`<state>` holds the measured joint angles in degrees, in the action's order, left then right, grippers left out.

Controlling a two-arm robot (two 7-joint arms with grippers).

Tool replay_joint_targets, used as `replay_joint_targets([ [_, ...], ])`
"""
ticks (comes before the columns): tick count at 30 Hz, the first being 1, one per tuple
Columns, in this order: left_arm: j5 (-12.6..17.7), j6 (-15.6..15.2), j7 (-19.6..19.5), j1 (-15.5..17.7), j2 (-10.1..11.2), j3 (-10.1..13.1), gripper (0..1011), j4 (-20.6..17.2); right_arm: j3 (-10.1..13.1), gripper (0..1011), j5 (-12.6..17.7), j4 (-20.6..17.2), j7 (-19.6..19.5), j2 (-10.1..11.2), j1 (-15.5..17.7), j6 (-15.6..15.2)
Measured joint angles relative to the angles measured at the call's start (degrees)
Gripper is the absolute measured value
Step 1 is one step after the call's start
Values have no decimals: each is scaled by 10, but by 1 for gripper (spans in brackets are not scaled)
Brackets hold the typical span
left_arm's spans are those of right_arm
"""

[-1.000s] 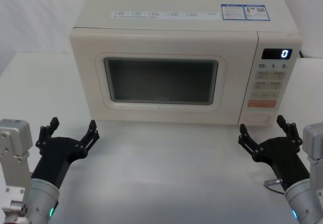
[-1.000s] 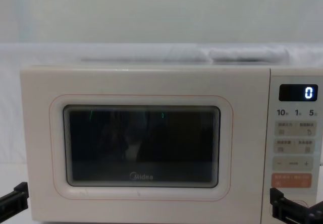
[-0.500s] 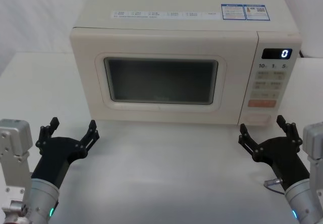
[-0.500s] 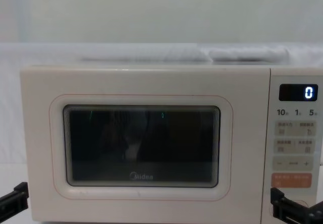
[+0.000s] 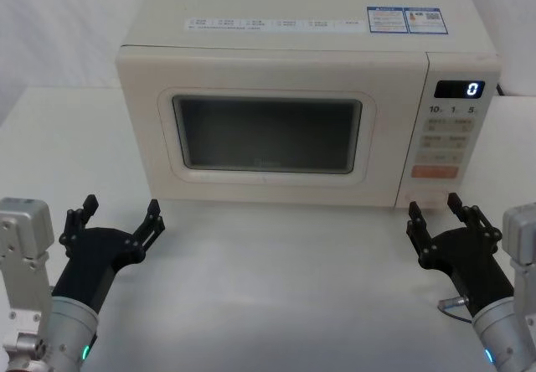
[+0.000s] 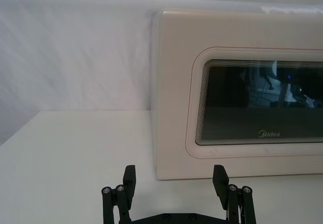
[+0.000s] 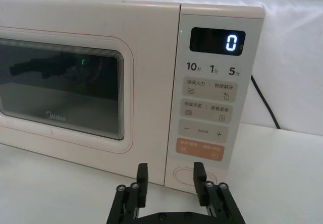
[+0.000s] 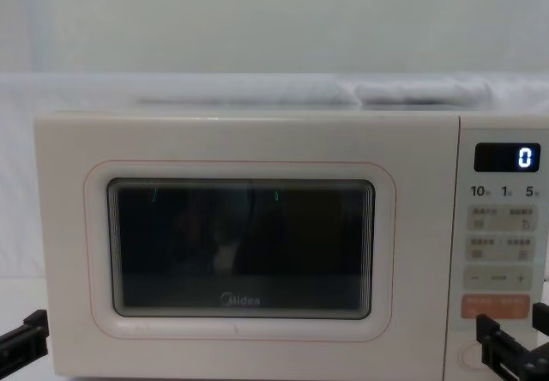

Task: Press the button to open the microwave door with one hand; close the microwave door with the other hand.

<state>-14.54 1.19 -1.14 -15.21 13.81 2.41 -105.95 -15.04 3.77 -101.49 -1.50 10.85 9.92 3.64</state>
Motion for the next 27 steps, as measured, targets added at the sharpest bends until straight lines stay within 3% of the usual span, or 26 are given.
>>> replay_joint_targets([
  [19, 0, 0, 0, 0, 0, 0, 1001, 0, 0, 0, 0, 0, 0, 0, 0, 0],
  [27, 0, 0, 0, 0, 0, 0, 1001, 0, 0, 0, 0, 0, 0, 0, 0, 0],
])
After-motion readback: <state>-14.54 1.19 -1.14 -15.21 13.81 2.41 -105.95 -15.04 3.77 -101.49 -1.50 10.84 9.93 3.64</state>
